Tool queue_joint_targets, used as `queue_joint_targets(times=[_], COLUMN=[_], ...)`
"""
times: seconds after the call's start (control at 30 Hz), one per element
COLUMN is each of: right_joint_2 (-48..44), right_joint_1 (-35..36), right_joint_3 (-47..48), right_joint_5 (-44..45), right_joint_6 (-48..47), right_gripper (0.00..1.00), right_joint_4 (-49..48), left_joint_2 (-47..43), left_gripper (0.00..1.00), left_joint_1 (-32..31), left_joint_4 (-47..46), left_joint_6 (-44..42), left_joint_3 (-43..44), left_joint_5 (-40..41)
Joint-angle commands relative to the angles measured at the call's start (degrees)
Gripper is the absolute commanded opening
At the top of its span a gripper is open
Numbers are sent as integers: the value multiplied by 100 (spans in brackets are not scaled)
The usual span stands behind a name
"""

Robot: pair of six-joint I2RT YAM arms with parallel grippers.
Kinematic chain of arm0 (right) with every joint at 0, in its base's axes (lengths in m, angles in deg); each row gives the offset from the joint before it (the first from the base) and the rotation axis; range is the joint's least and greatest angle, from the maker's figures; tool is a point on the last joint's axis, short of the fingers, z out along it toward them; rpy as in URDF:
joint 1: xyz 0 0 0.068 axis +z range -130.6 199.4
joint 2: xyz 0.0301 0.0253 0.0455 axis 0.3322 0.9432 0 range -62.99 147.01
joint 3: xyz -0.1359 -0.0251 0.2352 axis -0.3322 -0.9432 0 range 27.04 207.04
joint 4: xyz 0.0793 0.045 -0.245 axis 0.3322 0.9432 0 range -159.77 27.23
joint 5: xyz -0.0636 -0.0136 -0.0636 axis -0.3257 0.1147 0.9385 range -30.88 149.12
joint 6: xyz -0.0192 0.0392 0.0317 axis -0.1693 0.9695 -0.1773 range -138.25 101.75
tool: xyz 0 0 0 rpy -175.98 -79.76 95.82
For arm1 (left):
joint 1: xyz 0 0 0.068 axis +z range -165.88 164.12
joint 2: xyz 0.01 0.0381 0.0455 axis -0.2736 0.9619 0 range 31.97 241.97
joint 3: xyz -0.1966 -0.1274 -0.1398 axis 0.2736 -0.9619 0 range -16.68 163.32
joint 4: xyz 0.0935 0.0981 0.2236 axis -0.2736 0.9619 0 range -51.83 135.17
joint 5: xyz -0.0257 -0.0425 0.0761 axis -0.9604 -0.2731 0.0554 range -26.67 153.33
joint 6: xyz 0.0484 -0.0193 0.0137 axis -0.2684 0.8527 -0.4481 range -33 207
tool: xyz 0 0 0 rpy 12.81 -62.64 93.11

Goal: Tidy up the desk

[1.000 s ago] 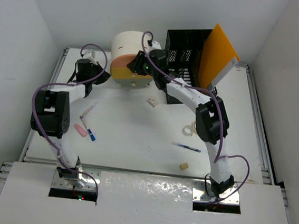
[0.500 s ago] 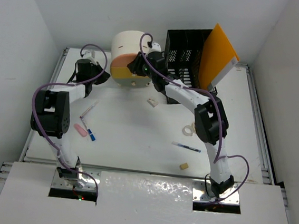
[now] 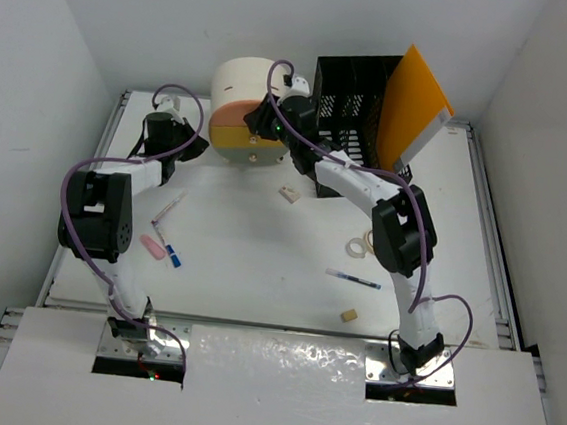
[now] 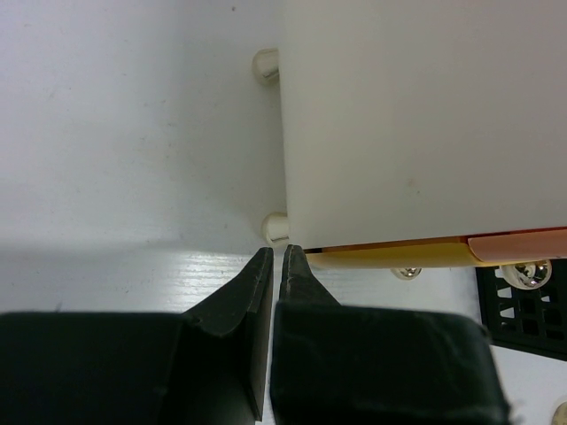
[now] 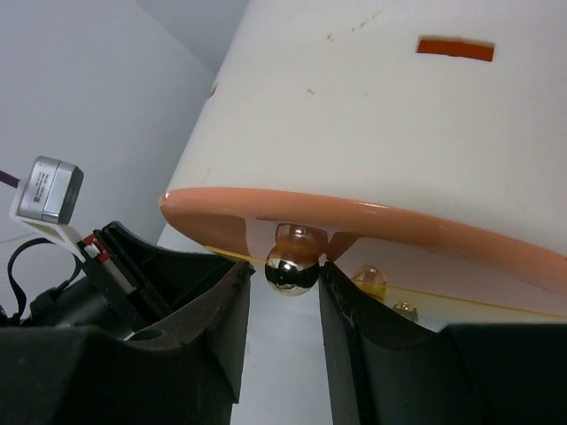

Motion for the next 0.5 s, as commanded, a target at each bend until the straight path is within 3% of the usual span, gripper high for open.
queue_joint_targets(times=[0.0,0.13,0.3,0.47], right_joint_2=[-396,-335,-282,-545], right_joint_1=[-17,-9,-17,-9], right_joint_3=[46,125,169,-164], right_joint_5=[200,253,271,227], right_joint_6=[-95,-122,-95,-52], right_gripper=[36,31,0,0], right_joint_4=[-564,-476,-388,-405], left_joint_2=[-160,-142,-125,-98], left_gripper=[0,0,0,0], left_joint_1=[-42,-42,-42,-42], left_joint_4=[-244,-253,-227,-218], left_joint_6=[-48,-48,-83,-66], left_joint_3=[38,46,73,82], left_joint_5=[25,34,60,61])
